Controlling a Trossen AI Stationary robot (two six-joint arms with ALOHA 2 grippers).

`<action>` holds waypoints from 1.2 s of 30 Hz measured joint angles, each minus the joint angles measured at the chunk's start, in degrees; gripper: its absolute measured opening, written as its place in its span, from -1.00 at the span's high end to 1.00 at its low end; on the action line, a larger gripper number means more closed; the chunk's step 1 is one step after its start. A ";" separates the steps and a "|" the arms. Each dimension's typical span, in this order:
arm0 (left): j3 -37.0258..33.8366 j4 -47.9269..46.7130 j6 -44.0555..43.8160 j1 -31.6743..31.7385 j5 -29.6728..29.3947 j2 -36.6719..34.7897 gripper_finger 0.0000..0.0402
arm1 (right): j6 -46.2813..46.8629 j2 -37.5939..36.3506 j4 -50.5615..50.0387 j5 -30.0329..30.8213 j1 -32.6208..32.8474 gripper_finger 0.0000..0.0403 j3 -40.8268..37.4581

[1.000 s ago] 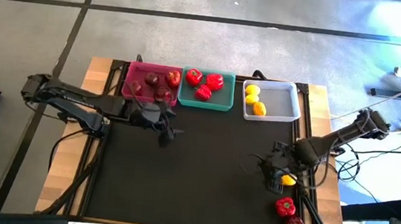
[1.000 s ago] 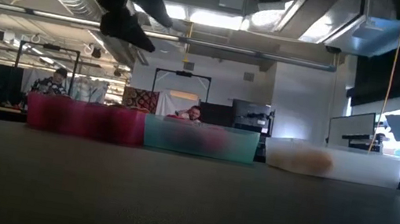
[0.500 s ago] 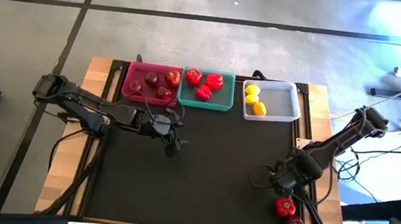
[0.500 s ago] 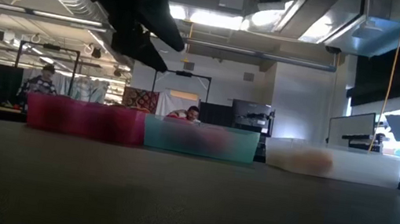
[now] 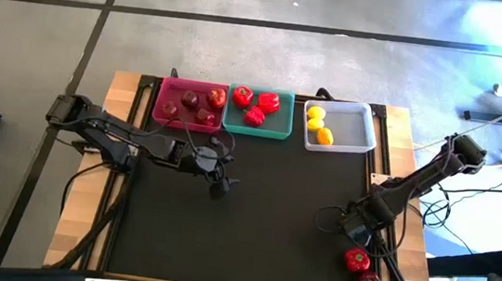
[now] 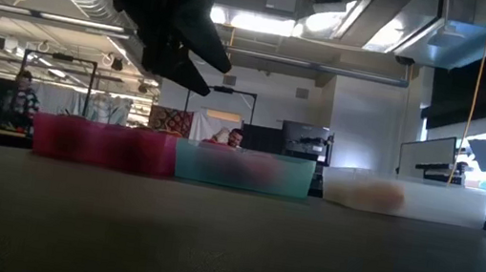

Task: Sort produce into baskets
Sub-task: Put the lemon into the white bin

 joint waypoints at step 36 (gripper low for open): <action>0.00 2.45 4.90 -0.07 0.02 0.00 -0.90 | -2.47 8.13 10.77 -5.59 -0.37 0.45 -4.39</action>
